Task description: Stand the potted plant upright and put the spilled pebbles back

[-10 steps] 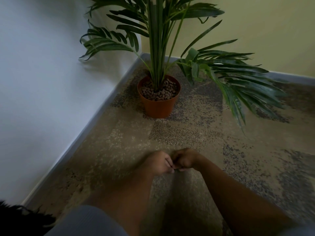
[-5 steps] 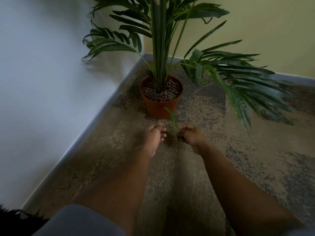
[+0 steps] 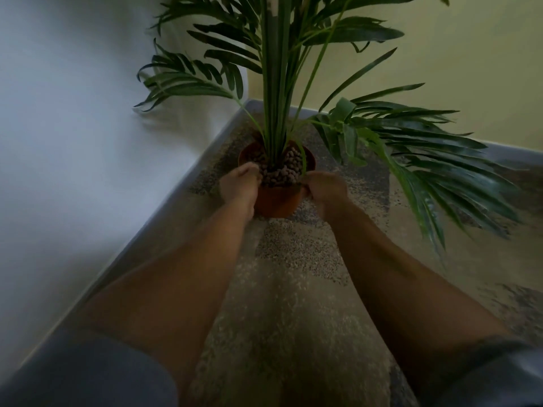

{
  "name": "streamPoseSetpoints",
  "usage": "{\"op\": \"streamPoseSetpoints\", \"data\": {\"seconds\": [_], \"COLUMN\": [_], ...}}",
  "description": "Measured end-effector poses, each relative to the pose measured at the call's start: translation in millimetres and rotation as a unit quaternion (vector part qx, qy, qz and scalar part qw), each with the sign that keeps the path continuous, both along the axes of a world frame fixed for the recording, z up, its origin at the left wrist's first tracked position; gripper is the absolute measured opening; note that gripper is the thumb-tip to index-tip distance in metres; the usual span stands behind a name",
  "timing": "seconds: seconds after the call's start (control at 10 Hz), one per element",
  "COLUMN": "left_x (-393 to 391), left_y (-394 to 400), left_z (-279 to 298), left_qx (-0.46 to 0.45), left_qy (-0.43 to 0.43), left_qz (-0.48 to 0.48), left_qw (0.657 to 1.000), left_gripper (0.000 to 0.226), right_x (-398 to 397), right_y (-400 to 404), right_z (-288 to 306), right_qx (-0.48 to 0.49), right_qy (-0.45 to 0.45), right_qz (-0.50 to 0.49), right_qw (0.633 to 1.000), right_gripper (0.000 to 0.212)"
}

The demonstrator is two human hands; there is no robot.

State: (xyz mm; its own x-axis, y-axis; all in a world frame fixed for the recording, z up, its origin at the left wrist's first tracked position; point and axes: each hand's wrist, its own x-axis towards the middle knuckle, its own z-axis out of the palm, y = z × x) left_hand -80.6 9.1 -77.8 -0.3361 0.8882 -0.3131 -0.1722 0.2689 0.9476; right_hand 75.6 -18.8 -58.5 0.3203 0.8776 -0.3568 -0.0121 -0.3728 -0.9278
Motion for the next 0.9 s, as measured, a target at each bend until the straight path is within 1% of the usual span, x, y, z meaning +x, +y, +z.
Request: {"op": "streamPoseSetpoints", "data": {"seconds": [0.1,0.2,0.3,0.4,0.5,0.6,0.7,0.8,0.9], "left_x": [-4,-6,-6,-5,-6,-10,-12,-12,-12], "left_y": [13,22,31,38,40,38,34,28,21], "left_z": [13,20,20,17,15,12,8,8,8], "left_qx": [0.000,0.005,-0.005,-0.025,-0.036,-0.027,-0.018,-0.004,-0.006], "left_qy": [0.038,0.048,0.040,0.018,0.023,0.007,-0.001,0.001,0.012], "left_qz": [-0.014,-0.027,-0.050,-0.075,-0.093,-0.081,-0.067,-0.060,-0.054], "left_qw": [0.999,0.998,0.998,0.997,0.995,0.996,0.998,0.998,0.998], "left_gripper": [0.022,0.021,0.024,0.029,0.036,0.038,0.036,0.031,0.025], "right_x": [-5,-10,-12,-11,-13,-12,-15,-17,-19], "right_y": [16,29,39,47,44,44,41,40,32], "right_z": [5,7,6,5,3,-7,-6,-3,-1], "right_qx": [-0.005,-0.006,-0.004,0.001,0.003,0.027,0.028,0.007,0.005], "right_qy": [0.020,0.061,0.074,0.062,-0.009,-0.037,-0.068,-0.077,-0.069], "right_qz": [-0.038,-0.051,-0.051,-0.020,-0.011,-0.004,-0.002,-0.032,-0.023], "right_qw": [0.999,0.997,0.996,0.998,1.000,0.999,0.997,0.997,0.997], "right_gripper": [0.021,0.012,0.020,0.025,0.025,0.043,0.039,0.017,0.009]}}
